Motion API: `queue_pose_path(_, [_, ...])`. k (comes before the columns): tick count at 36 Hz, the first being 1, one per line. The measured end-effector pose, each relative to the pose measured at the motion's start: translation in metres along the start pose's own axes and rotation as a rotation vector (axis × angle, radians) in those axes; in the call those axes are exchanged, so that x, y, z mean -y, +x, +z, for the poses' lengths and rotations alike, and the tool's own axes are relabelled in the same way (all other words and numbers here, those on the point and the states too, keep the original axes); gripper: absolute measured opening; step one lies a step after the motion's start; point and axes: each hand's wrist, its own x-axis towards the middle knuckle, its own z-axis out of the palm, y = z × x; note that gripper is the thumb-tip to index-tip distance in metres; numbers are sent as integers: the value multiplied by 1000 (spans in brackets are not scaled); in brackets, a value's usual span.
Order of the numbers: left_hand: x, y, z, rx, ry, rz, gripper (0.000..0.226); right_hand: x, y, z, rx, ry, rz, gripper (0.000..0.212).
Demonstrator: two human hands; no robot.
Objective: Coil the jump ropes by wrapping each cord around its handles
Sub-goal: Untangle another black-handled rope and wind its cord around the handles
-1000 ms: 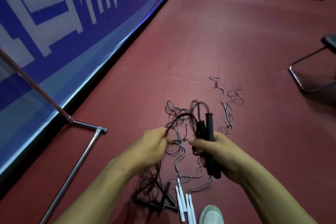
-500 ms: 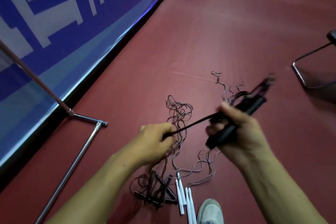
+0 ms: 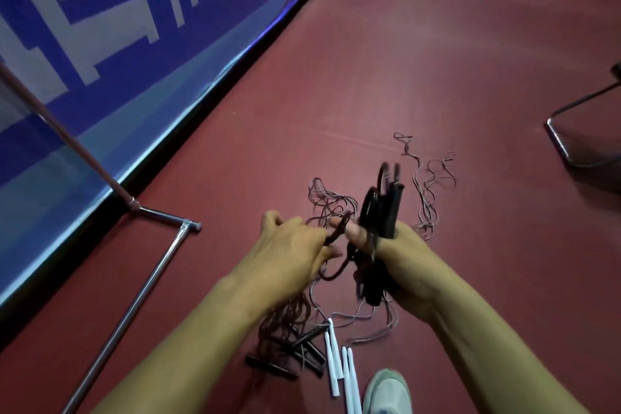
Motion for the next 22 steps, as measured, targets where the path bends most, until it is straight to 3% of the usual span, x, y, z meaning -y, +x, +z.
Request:
queue_pose_path(3, [-6, -6, -5, -11, 47, 42, 19, 1, 3, 3, 18, -53, -73, 31])
queue_pose_path(6, [-13, -13, -11, 33, -66, 40, 22, -3, 8, 12, -158, -45, -121, 11])
queue_pose_path(9, [-9, -12, -2, -43, -179, 100, 28, -6, 10, 19, -309, 104, -177, 10])
queue_pose_path(14, [22, 0, 11, -14, -175, -17, 33, 29, 4, -9, -427, 511, -229, 17])
queue_pose_path(17, [58, -5, 24, 116, 16, -206, 24, 56, -14, -58, -365, 699, -329, 22])
queue_pose_path(19, [87, -15, 33, 211, 76, -426, 20, 63, -24, -88, -393, 666, -374, 30])
queue_pose_path(22, [98, -21, 39, 173, -17, -592, 24, 47, -21, -96, -455, 527, -237, 24])
